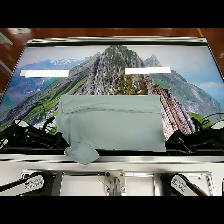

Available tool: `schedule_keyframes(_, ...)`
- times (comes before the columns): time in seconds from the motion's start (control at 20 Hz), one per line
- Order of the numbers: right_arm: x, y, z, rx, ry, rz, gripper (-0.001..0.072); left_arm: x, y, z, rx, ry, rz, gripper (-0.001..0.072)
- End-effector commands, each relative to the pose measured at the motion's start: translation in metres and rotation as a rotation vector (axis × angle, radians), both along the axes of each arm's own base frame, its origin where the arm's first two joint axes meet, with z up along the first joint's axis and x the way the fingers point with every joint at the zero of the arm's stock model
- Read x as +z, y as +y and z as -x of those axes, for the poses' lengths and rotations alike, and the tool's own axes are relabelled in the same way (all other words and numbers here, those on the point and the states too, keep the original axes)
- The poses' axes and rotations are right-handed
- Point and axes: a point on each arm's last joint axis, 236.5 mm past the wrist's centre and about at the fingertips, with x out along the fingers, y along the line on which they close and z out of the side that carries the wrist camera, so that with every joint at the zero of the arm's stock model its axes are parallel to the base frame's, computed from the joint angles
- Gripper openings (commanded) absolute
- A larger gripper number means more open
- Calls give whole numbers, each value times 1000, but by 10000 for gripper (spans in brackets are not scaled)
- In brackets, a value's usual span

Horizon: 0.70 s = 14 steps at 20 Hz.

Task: Fold the shirts.

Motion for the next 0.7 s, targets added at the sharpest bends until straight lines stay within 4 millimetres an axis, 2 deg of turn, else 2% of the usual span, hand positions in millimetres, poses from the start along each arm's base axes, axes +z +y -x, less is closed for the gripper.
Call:
schedule_keyframes(0.0,-23,7,-1,-75,-26,9,620,3,-3,2,-8,6,17,40)
schedule_keyframes(0.15,-32,13,-4,-109,-47,12,619,5,-4,2,-6,7,25,39)
schedule_keyframes(0.35,-42,28,-15,-51,-81,65,599,7,-6,0,4,5,37,40)
schedule_keyframes(0.45,-42,39,-16,-25,-79,68,396,7,-6,0,5,4,37,40)
schedule_keyframes(0.5,-42,44,-15,-9,-78,59,329,7,-6,-2,4,-1,35,39)
schedule_keyframes(0.6,-35,50,-13,23,-68,30,76,11,-2,-12,2,-33,26,39)
schedule_keyframes(0.65,-28,51,-19,42,-91,19,74,17,0,-22,-15,-87,20,39)
